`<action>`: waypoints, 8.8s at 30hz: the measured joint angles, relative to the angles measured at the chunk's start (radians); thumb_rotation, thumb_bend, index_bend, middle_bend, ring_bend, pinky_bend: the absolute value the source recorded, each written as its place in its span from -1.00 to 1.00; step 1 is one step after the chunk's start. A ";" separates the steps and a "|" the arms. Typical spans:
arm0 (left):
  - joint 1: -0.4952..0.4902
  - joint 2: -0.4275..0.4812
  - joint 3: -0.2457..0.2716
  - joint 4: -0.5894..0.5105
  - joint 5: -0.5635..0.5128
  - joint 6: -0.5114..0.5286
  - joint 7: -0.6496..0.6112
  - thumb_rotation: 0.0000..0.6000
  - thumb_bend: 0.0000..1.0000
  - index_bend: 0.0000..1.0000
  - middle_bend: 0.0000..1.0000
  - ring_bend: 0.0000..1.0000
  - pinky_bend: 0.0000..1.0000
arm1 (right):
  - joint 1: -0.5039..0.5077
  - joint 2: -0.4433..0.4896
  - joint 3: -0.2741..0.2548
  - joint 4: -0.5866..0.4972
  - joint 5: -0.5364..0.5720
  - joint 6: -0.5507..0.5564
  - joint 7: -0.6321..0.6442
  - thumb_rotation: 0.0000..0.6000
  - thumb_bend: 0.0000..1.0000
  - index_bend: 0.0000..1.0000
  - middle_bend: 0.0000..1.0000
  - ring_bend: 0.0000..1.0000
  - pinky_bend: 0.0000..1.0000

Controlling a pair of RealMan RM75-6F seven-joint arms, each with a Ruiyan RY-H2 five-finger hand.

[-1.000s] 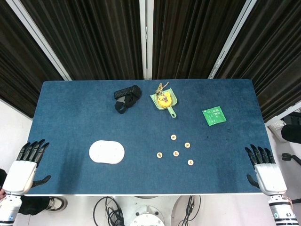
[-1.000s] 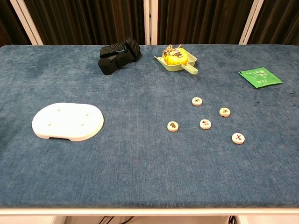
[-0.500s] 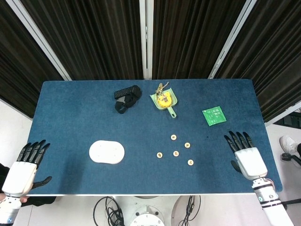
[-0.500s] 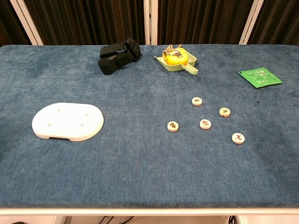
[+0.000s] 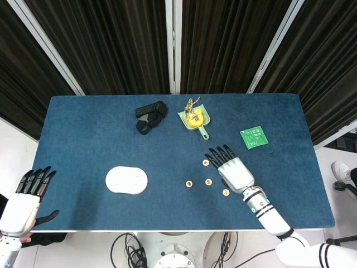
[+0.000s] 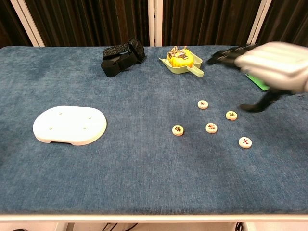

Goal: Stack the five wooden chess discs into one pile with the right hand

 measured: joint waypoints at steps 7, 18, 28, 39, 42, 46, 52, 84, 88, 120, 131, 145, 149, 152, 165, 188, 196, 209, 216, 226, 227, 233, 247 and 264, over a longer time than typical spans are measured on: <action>0.006 0.005 0.000 0.002 0.009 0.013 -0.009 1.00 -0.88 -1.00 -1.00 -1.00 -1.00 | 0.065 -0.118 -0.011 0.064 0.086 -0.037 -0.056 1.00 -0.57 -0.85 -1.00 -1.00 -1.00; 0.008 0.010 0.000 -0.001 0.006 0.010 -0.012 1.00 -0.88 -1.00 -1.00 -1.00 -1.00 | 0.106 -0.195 -0.051 0.115 0.115 -0.039 -0.033 1.00 -0.57 -0.59 -1.00 -1.00 -1.00; 0.009 0.012 -0.002 -0.002 0.004 0.010 -0.015 1.00 -0.88 -1.00 -1.00 -1.00 -1.00 | 0.127 -0.247 -0.066 0.178 0.093 -0.022 0.018 1.00 -0.51 -0.28 -1.00 -1.00 -1.00; 0.011 0.014 -0.004 -0.001 0.001 0.009 -0.019 1.00 -0.88 -1.00 -1.00 -1.00 -1.00 | 0.144 -0.308 -0.074 0.254 0.067 -0.005 0.071 1.00 -0.48 -0.18 -0.99 -1.00 -1.00; 0.011 0.014 -0.004 0.000 -0.001 0.007 -0.021 1.00 -0.88 -1.00 -1.00 -1.00 -1.00 | 0.150 -0.319 -0.075 0.265 0.067 -0.007 0.076 1.00 -0.47 -0.17 -0.98 -1.00 -1.00; 0.010 0.015 -0.004 0.000 -0.001 0.006 -0.023 1.00 -0.88 -1.00 -1.00 -1.00 -1.00 | 0.153 -0.328 -0.076 0.277 0.068 -0.006 0.080 1.00 -0.46 -0.11 -0.97 -1.00 -1.00; 0.011 0.016 -0.004 0.000 0.000 0.007 -0.025 1.00 -0.88 -1.00 -1.00 -1.00 -1.00 | 0.155 -0.345 -0.078 0.299 0.066 0.006 0.083 1.00 -0.44 0.04 -0.97 -1.00 -1.00; 0.010 0.014 -0.005 -0.004 -0.002 -0.003 -0.013 1.00 -0.88 -1.00 -1.00 -1.00 -1.00 | 0.114 -0.173 -0.097 0.172 0.152 0.048 0.011 1.00 -0.42 0.09 -0.97 -1.00 -1.00; 0.008 0.013 -0.005 -0.003 -0.004 -0.006 -0.013 1.00 -0.88 -1.00 -1.00 -1.00 -1.00 | 0.117 -0.166 -0.101 0.166 0.155 0.040 0.016 1.00 -0.43 0.10 -0.97 -1.00 -1.00; 0.010 0.013 -0.005 -0.002 0.000 0.000 -0.015 1.00 -0.88 -1.00 -1.00 -1.00 -1.00 | 0.123 -0.157 -0.123 0.150 0.165 0.037 0.028 1.00 -0.44 0.06 -0.97 -1.00 -1.00; 0.011 0.014 -0.005 -0.001 0.003 0.004 -0.020 1.00 -0.88 -1.00 -1.00 -1.00 -1.00 | 0.125 -0.161 -0.128 0.159 0.162 0.032 0.042 1.00 -0.46 -0.10 -0.97 -1.00 -1.00; 0.010 0.014 -0.004 -0.001 0.002 -0.002 -0.016 1.00 -0.88 -1.00 -1.00 -1.00 -1.00 | 0.127 -0.147 -0.129 0.144 0.158 0.033 0.050 1.00 -0.46 -0.25 -0.98 -1.00 -1.00; 0.011 0.014 -0.004 -0.002 0.005 0.002 -0.016 1.00 -0.88 -1.00 -1.00 -1.00 -1.00 | 0.123 -0.132 -0.128 0.128 0.148 0.047 0.054 1.00 -0.46 -0.26 -0.98 -1.00 -1.00; 0.012 0.015 -0.003 -0.002 0.010 0.006 -0.016 1.00 -0.88 -1.00 -1.00 -1.00 -1.00 | 0.115 -0.111 -0.127 0.107 0.135 0.067 0.061 1.00 -0.47 -0.27 -0.98 -1.00 -1.00; 0.017 0.005 0.003 0.001 0.052 0.032 -0.001 1.00 -0.88 -1.00 -1.00 -1.00 -1.00 | 0.004 0.029 -0.228 0.010 0.017 0.175 0.104 1.00 -0.51 -0.28 -1.00 -1.00 -1.00; 0.012 0.005 0.003 -0.006 0.033 0.011 0.004 1.00 -0.88 -1.00 -1.00 -1.00 -1.00 | -0.064 -0.039 -0.248 0.138 -0.065 0.151 0.220 1.00 -0.51 -0.25 -1.00 -1.00 -1.00; 0.012 0.008 0.002 -0.005 0.028 0.010 -0.003 1.00 -0.88 -1.00 -1.00 -1.00 -1.00 | -0.060 -0.067 -0.229 0.167 -0.051 0.121 0.208 1.00 -0.51 -0.16 -0.99 -1.00 -1.00; 0.011 0.009 0.003 -0.009 0.024 0.003 0.000 1.00 -0.88 -1.00 -1.00 -1.00 -1.00 | -0.073 -0.087 -0.215 0.193 -0.065 0.133 0.212 1.00 -0.47 0.01 -0.97 -1.00 -1.00; 0.011 0.010 0.005 -0.011 0.026 0.003 0.003 1.00 -0.88 -1.00 -1.00 -1.00 -1.00 | -0.067 -0.067 -0.190 0.160 -0.078 0.141 0.231 1.00 -0.47 0.01 -0.97 -1.00 -1.00; 0.016 0.009 0.006 -0.011 0.042 0.018 0.007 1.00 -0.88 -1.00 -1.00 -1.00 -1.00 | -0.002 -0.062 -0.113 0.108 -0.031 0.093 0.159 1.00 -0.48 0.01 -0.96 -1.00 -1.00; 0.016 0.009 0.006 -0.011 0.041 0.018 0.007 1.00 -0.88 -1.00 -1.00 -1.00 -1.00 | 0.007 -0.067 -0.104 0.108 -0.015 0.083 0.143 1.00 -0.47 0.01 -0.96 -1.00 -1.00; 0.014 0.012 0.004 -0.008 0.033 0.015 -0.006 1.00 -0.88 -1.00 -1.00 -1.00 -1.00 | 0.046 -0.099 -0.077 0.109 0.067 0.044 0.063 1.00 -0.47 0.01 -0.96 -1.00 -1.00; 0.012 0.014 0.004 -0.006 0.029 0.009 -0.015 1.00 -0.88 -1.00 -1.00 -1.00 -1.00 | 0.086 -0.124 -0.077 0.101 0.143 0.027 0.011 1.00 -0.47 0.02 -0.96 -1.00 -1.00; 0.010 0.015 0.003 -0.004 0.027 0.006 -0.019 1.00 -0.88 -1.00 -1.00 -1.00 -1.00 | 0.105 -0.133 -0.096 0.109 0.177 0.037 0.000 1.00 -0.48 -0.02 -0.96 -1.00 -1.00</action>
